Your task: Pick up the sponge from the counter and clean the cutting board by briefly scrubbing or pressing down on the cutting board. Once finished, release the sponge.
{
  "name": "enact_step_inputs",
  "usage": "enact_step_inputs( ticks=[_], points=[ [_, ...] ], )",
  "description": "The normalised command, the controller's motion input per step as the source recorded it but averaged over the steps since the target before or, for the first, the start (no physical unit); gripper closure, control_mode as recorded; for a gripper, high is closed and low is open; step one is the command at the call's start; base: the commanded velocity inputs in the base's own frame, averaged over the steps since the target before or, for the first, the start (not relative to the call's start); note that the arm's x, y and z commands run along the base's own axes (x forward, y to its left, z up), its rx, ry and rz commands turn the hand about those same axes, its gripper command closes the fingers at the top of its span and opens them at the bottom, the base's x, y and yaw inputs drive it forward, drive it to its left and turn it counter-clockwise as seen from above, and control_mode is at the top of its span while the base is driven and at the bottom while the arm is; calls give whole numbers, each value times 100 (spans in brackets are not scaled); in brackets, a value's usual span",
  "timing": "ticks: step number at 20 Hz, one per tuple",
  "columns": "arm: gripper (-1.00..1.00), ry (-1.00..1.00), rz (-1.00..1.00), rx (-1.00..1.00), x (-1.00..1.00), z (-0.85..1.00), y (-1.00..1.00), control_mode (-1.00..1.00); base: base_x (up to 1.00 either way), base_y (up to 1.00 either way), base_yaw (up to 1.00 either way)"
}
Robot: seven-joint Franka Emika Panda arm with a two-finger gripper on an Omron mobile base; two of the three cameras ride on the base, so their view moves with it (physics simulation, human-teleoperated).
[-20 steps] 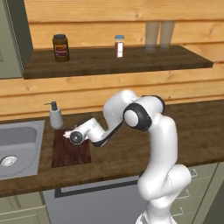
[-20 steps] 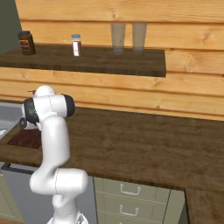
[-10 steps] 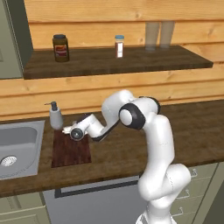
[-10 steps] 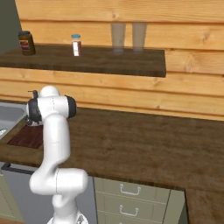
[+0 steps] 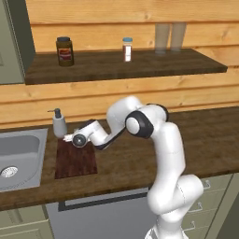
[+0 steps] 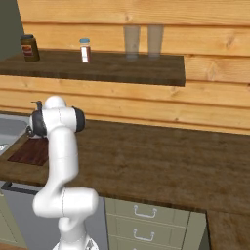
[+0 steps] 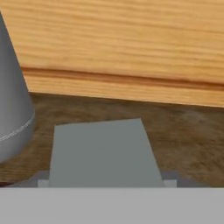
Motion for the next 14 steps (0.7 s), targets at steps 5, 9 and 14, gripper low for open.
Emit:
enact_step_inputs(
  ticks=[5, 9, 14],
  points=[
    [100, 0, 0, 0, -14, -40, 66, -100, 0, 0, 0],
    [100, 0, 0, 8, -50, -35, 41, -100, 0, 0, 0],
    [100, 0, 0, 16, -71, -29, 35, -100, 0, 0, 0]
  ],
)
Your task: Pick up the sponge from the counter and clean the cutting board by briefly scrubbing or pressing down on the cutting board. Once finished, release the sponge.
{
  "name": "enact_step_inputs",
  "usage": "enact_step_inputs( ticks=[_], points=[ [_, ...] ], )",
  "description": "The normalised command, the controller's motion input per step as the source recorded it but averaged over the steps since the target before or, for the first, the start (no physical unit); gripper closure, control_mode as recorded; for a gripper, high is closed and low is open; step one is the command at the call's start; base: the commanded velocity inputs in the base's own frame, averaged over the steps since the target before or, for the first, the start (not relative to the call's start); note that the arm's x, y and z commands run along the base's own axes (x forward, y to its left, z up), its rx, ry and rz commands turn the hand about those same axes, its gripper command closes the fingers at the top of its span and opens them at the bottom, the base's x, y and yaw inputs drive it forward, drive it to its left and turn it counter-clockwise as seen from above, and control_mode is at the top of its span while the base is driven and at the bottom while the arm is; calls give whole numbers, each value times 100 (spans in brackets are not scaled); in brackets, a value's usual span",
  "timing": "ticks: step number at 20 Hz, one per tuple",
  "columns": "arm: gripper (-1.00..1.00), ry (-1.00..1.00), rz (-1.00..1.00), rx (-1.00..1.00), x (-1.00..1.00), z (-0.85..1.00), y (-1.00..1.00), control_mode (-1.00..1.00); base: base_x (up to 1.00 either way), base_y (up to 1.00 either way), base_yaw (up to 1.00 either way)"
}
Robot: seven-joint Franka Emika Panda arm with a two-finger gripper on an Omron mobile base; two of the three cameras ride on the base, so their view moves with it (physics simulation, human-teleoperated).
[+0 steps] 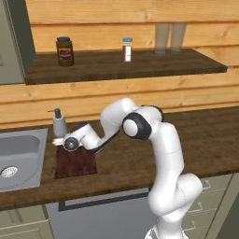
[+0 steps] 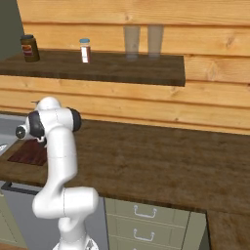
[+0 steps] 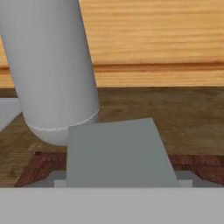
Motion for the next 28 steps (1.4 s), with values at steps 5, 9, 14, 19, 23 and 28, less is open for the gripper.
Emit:
enact_step_inputs(
  ticks=[5, 9, 14, 19, 23, 28],
  points=[
    [100, -2, 0, 10, -79, -33, 47, -100, 0, 0, 0],
    [100, 3, 0, 1, -89, -38, 26, -100, 0, 0, 0],
    [100, 16, -2, 0, -75, -60, -4, -100, 0, 0, 0],
    [100, 10, -2, 0, -99, -59, -12, -100, 0, 0, 0],
    [100, 3, -3, 0, -100, -70, -19, -100, 0, 0, 0],
    [100, 0, -5, 0, -100, -71, -30, -100, 0, 0, 0]
  ],
)
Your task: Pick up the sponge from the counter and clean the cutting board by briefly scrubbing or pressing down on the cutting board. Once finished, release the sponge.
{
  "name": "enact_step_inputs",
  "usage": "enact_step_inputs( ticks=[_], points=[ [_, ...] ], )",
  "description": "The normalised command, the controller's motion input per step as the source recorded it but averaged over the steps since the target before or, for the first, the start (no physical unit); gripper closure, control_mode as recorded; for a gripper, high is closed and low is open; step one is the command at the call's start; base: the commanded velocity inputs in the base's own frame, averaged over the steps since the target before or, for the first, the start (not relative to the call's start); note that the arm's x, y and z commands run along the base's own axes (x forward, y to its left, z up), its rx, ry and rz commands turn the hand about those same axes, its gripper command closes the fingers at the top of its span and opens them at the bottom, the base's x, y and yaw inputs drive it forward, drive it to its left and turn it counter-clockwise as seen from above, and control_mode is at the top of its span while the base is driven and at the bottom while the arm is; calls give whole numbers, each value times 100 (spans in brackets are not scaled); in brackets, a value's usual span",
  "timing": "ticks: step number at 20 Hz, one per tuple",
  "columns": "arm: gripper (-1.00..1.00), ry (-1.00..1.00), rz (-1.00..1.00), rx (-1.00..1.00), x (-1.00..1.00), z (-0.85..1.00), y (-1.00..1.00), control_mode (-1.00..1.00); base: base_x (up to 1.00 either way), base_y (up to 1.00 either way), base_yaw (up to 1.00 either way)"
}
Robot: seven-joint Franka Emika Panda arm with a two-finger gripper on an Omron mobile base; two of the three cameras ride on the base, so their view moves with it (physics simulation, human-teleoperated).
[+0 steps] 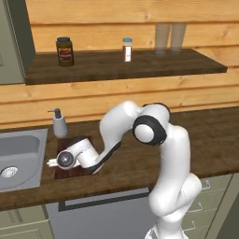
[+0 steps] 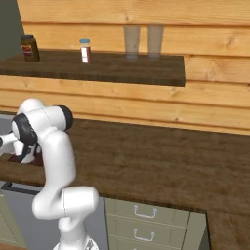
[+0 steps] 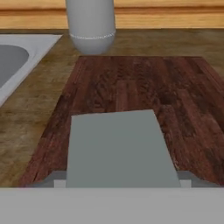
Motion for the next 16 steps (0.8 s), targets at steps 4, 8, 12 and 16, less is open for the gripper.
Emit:
enact_step_inputs(
  ticks=[4, 8, 12, 16],
  points=[
    [100, 0, -5, 0, -100, -67, -29, -100, 0, 0, 0],
    [100, 0, -5, 0, -89, -69, -36, -100, 0, 0, 0],
    [100, 1, -5, 2, -19, -54, -63, -100, 0, 0, 0],
    [100, 0, -3, 3, 23, -18, -79, -100, 0, 0, 0]
  ],
)
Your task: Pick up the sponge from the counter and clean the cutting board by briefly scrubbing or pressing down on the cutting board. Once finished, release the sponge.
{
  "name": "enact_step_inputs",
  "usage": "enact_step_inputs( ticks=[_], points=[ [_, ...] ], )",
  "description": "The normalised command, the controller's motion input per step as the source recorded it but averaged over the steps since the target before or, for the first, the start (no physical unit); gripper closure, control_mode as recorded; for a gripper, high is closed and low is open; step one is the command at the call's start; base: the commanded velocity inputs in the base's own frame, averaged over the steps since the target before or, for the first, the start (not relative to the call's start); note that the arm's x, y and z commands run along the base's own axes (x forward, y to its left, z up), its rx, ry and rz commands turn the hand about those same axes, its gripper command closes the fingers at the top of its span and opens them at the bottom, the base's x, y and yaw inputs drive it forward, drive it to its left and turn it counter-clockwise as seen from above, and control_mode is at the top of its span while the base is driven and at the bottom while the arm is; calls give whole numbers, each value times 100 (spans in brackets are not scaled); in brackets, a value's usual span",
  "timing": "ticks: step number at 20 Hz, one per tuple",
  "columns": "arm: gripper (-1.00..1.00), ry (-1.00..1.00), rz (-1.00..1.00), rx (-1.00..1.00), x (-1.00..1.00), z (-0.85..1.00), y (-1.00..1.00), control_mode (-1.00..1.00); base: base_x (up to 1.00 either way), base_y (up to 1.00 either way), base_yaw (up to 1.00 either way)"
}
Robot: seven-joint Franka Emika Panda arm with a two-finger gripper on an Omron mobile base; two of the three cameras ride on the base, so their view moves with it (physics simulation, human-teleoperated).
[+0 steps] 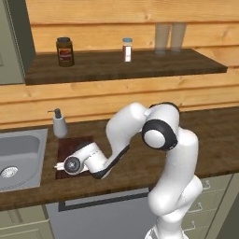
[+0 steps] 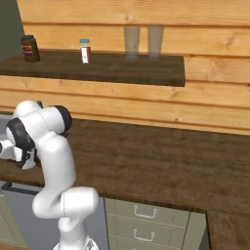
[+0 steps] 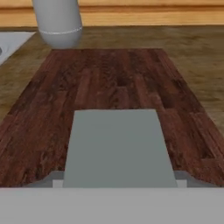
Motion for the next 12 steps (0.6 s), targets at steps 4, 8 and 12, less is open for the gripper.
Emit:
enact_step_inputs(
  ticks=[4, 8, 12],
  points=[
    [100, 0, -3, 5, 13, -33, -84, -100, 0, 0, 0],
    [100, 0, -2, 0, 68, -35, -24, -100, 0, 0, 0],
    [100, 0, 0, 0, 100, -23, -1, -100, 0, 0, 0]
  ],
)
